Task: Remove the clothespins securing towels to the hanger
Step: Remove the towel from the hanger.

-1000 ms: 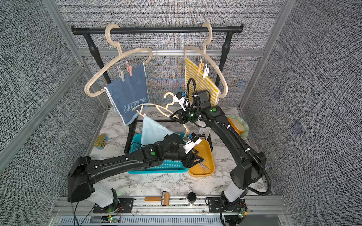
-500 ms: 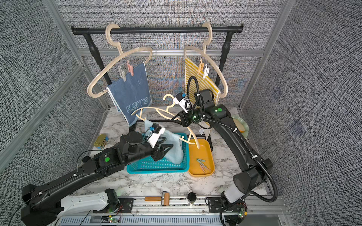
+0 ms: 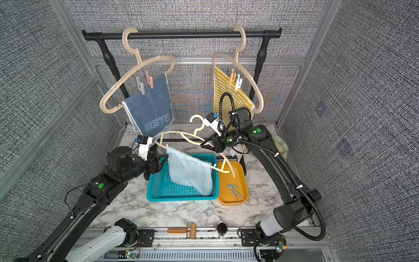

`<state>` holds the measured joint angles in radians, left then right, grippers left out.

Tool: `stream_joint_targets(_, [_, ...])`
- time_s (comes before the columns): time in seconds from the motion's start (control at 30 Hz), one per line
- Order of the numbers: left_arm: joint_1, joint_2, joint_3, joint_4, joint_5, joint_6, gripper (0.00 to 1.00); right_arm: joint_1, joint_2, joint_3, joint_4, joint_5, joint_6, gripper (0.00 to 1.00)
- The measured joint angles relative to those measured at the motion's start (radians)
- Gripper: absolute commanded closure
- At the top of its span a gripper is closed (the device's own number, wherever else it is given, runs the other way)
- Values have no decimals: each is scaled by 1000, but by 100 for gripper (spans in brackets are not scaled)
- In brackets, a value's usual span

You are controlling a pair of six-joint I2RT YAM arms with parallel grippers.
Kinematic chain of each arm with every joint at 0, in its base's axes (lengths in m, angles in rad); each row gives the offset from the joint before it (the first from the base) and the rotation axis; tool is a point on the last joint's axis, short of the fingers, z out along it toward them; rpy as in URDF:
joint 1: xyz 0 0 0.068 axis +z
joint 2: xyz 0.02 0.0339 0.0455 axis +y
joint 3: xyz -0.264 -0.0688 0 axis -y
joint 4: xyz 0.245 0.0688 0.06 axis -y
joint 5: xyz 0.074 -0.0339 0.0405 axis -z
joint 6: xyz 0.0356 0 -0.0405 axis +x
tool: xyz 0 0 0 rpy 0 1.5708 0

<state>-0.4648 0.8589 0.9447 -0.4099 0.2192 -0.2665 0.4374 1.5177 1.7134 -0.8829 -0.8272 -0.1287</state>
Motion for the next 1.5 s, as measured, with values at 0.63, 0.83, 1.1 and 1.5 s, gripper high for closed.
stream_joint_targets(0.63, [86, 48, -126, 220, 322, 112, 41, -25, 10, 1, -57, -127, -91, 100])
stream_joint_targets(0.83, [86, 29, -148, 252, 323, 141, 75, -24, 13, 1, -55, -133, -93, 100])
stream_joint_targets(1.1, [87, 42, -150, 254, 326, 161, 100, -24, 14, 1, -45, -129, -81, 100])
stream_joint_targets(1.5, [89, 35, -7, 151, 296, 116, 100, -21, 25, 0, 48, -22, 21, 100])
